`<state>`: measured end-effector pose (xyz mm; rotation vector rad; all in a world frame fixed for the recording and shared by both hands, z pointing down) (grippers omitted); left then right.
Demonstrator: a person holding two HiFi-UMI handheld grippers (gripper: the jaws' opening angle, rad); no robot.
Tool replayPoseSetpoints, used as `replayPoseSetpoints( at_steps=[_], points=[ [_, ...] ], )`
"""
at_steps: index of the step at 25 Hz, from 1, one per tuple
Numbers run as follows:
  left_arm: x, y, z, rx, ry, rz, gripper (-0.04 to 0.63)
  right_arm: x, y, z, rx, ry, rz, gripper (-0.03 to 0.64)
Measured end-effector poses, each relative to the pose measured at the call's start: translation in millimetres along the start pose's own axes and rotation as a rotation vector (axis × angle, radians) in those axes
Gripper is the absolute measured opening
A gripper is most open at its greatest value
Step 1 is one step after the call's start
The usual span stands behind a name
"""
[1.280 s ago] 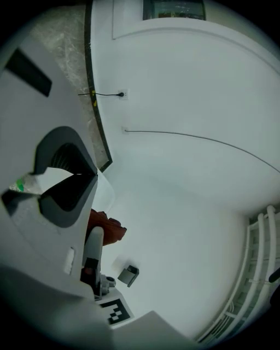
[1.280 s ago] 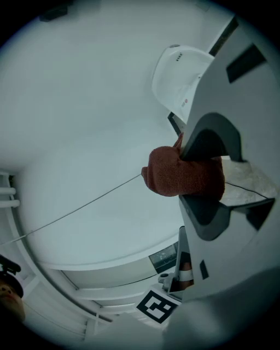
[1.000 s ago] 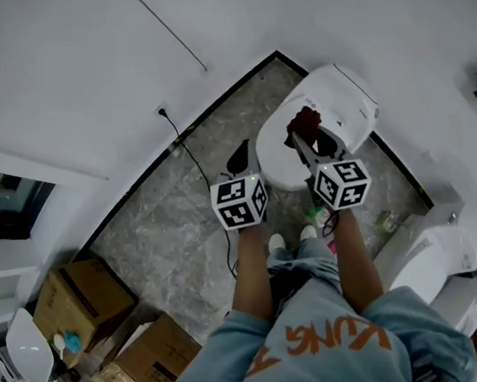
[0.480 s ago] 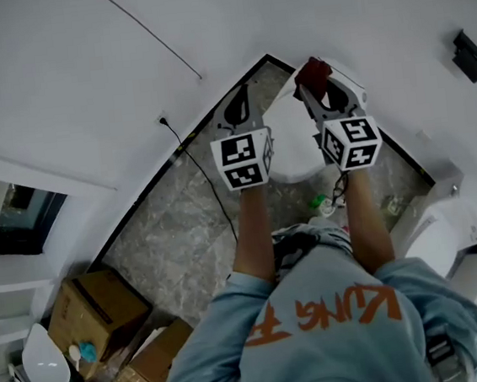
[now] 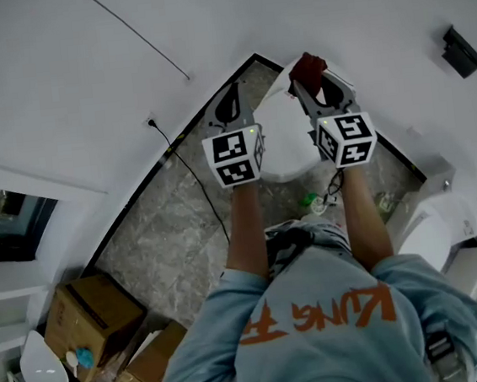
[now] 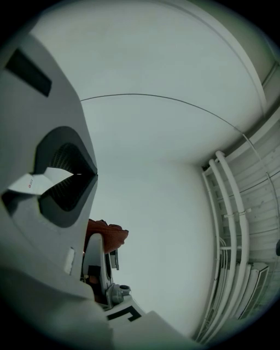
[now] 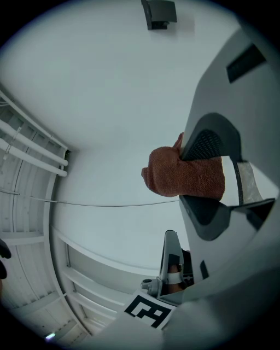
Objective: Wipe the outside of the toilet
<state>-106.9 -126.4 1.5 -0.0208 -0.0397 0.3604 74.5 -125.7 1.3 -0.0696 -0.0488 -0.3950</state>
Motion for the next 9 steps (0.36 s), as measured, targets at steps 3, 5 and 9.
replayPoseSetpoints(
  at_steps=[3, 5, 9],
  points=[
    [-2.1, -1.4, -1.1, 0.007, -0.006, 0.0, 0.002, -2.1, -2.4, -3.8, 0.015, 0.016, 0.003, 0.172],
    [-4.4, -2.2, 0.1, 0.005, -0.013, 0.003, 0.002, -3.9, -4.9, -6.1, 0.022, 0.025, 0.008, 0.172],
    [-9.7, -0.4, 11.0, -0.03, -0.02, 0.014, 0.002, -8.8, -8.1, -2.8, 0.018, 0.021, 0.023, 0.172]
  ],
)
Point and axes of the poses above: the fingertips, and each gripper's own axes: y backward along the fingers, x to its right, z out of its underside, the point moved 5 cm from there along y, backward along the fingers, and after that the axes turned 6 degrees about -y, right-handed, at the moved point
